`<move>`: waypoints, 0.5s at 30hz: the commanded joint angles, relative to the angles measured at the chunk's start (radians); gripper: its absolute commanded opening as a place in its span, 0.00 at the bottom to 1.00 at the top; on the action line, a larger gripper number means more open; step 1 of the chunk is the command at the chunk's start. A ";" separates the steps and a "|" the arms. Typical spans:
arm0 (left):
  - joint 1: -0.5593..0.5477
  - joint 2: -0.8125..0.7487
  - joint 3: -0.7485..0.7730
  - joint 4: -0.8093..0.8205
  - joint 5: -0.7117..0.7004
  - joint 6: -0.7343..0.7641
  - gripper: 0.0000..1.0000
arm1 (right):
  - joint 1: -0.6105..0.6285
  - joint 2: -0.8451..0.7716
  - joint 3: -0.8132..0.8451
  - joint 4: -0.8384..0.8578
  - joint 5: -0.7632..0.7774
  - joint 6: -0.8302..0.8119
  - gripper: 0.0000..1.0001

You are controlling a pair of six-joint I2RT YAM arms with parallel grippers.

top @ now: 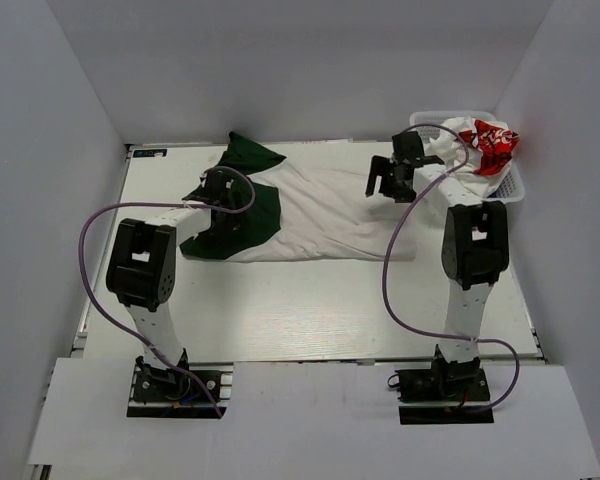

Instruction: Fold and stack the t-shirts

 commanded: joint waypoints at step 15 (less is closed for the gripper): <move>0.069 -0.061 -0.049 -0.037 0.000 0.007 1.00 | -0.081 -0.543 -0.658 -0.005 -0.239 -0.140 0.90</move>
